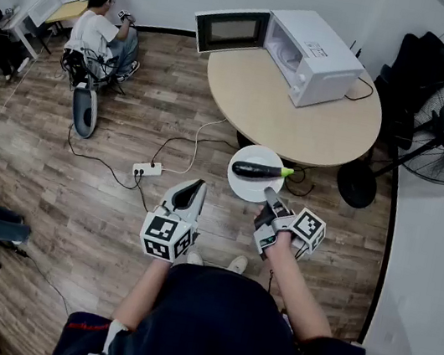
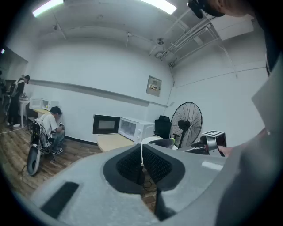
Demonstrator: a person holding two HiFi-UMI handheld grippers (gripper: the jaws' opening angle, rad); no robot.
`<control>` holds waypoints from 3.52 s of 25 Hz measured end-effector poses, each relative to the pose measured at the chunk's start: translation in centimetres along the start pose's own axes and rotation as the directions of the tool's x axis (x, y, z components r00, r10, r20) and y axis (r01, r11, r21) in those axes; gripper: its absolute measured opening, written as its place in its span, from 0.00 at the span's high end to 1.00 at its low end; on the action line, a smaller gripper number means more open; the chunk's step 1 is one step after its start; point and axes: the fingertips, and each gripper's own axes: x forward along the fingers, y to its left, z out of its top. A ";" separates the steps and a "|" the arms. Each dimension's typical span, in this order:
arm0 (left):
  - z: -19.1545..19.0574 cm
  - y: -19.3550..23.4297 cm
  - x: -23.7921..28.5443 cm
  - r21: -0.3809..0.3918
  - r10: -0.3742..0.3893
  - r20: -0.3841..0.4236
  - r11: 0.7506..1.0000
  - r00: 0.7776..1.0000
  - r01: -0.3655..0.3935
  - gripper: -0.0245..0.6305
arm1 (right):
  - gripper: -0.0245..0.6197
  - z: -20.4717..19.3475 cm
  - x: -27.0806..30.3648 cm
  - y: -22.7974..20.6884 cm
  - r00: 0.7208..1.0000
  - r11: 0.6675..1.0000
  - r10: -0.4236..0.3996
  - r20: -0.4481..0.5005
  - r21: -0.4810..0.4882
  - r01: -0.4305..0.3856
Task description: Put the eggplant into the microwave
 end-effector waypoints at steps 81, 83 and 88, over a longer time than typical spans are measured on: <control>6.8 22.5 20.2 -0.051 -0.016 -0.047 0.999 0.999 0.014 0.93 | 0.93 8.6 30.3 3.6 0.998 0.998 -0.008 -0.063 0.067 0.012; 6.9 23.3 20.3 -0.056 -0.015 -0.045 0.998 0.999 0.013 0.93 | 0.93 8.9 31.1 3.1 0.998 0.998 -0.007 -0.058 0.057 0.010; 6.3 25.0 20.6 -0.079 -0.004 -0.060 0.997 0.998 0.000 0.93 | 0.93 8.9 32.5 3.0 0.997 0.997 -0.034 -0.068 0.060 0.038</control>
